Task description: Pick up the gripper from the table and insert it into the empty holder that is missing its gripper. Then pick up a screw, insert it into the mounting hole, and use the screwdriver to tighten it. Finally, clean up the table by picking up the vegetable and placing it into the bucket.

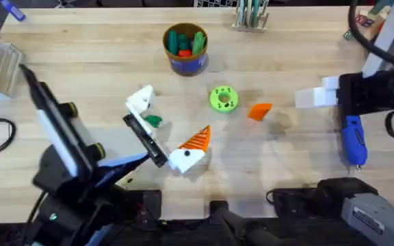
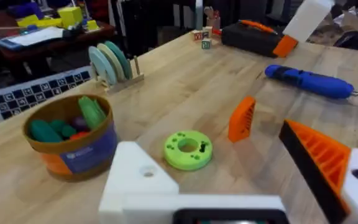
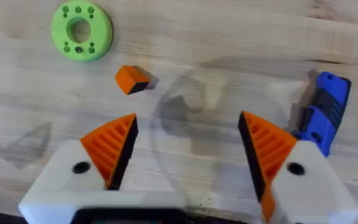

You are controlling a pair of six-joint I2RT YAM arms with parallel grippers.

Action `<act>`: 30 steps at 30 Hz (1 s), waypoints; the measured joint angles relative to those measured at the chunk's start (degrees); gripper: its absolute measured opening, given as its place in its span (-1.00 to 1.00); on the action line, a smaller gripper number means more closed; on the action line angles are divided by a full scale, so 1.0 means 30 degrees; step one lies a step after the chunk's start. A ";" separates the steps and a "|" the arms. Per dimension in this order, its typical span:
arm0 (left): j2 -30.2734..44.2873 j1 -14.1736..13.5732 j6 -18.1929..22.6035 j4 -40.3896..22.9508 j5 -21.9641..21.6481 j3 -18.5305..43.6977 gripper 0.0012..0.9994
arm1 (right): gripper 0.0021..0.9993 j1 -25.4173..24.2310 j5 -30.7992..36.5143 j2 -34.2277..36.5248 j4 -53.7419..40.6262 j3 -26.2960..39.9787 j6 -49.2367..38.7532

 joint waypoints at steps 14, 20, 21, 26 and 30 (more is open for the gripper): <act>-0.0007 -0.0127 -0.0266 0.1492 0.0492 -0.1626 0.97 | 0.98 0.0000 0.0000 0.0000 0.0000 0.0000 0.0000; -0.0007 -0.0127 -0.0266 0.1492 0.0495 -0.1626 0.97 | 0.98 0.0000 0.0000 0.0005 0.0000 0.0000 0.0000; -0.0007 -0.0135 -0.0266 0.1492 0.0495 -0.1629 0.97 | 0.98 0.0000 0.0000 0.0000 0.0000 0.0000 0.0000; -0.0007 -0.0135 -0.0266 0.1492 0.0495 -0.1634 0.97 | 0.98 0.0000 -0.0001 0.0000 0.0445 0.0000 0.0000; -0.0007 -0.0127 -0.0266 0.1492 0.0495 -0.1630 0.97 | 0.98 0.0000 -0.0736 0.0040 0.1515 0.0015 0.0015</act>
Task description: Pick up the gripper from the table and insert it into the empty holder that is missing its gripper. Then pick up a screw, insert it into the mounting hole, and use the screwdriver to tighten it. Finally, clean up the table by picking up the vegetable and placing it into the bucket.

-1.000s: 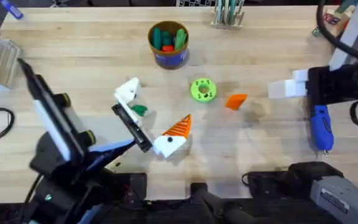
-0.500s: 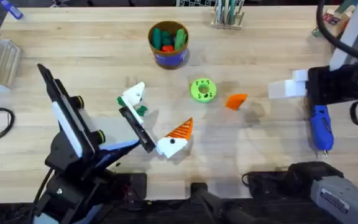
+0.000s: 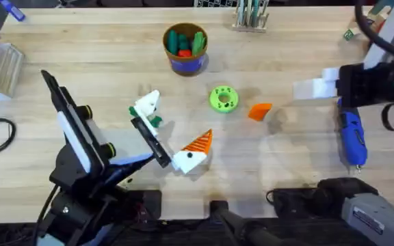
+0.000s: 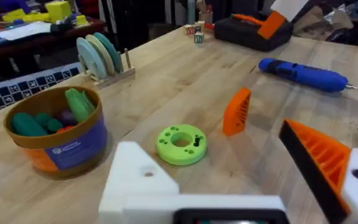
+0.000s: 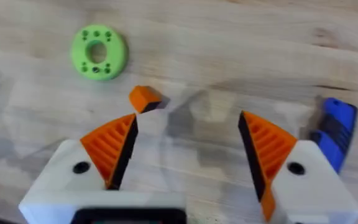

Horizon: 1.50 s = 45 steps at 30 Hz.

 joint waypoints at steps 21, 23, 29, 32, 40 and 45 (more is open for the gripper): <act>0.0000 -0.0007 0.0000 0.0000 0.0007 -0.0003 0.97 | 0.92 0.4830 0.0416 0.7851 0.0911 0.0095 -0.8735; 0.0000 -0.0005 0.0000 0.0000 0.0007 -0.0001 0.97 | 0.86 0.5110 0.0619 0.8436 0.1145 0.0095 -0.8886; 0.0000 -0.0004 0.0000 0.0000 0.0007 -0.0003 0.97 | 0.72 0.5643 0.0813 0.9453 0.1585 0.0095 -0.9155; 0.0000 0.0000 0.0000 0.0000 0.0007 0.0000 0.97 | 0.15 0.5705 0.0842 0.9577 0.1606 0.0095 -0.9249; 0.0000 0.0000 0.0000 0.0000 0.0007 0.0003 0.97 | -0.98 0.5697 0.0904 0.9576 0.1593 0.0124 -0.9238; 0.0000 -0.0004 0.0000 0.0000 0.0007 -0.0003 0.97 | -0.98 0.5697 0.0901 0.9222 0.0758 0.0619 -0.8947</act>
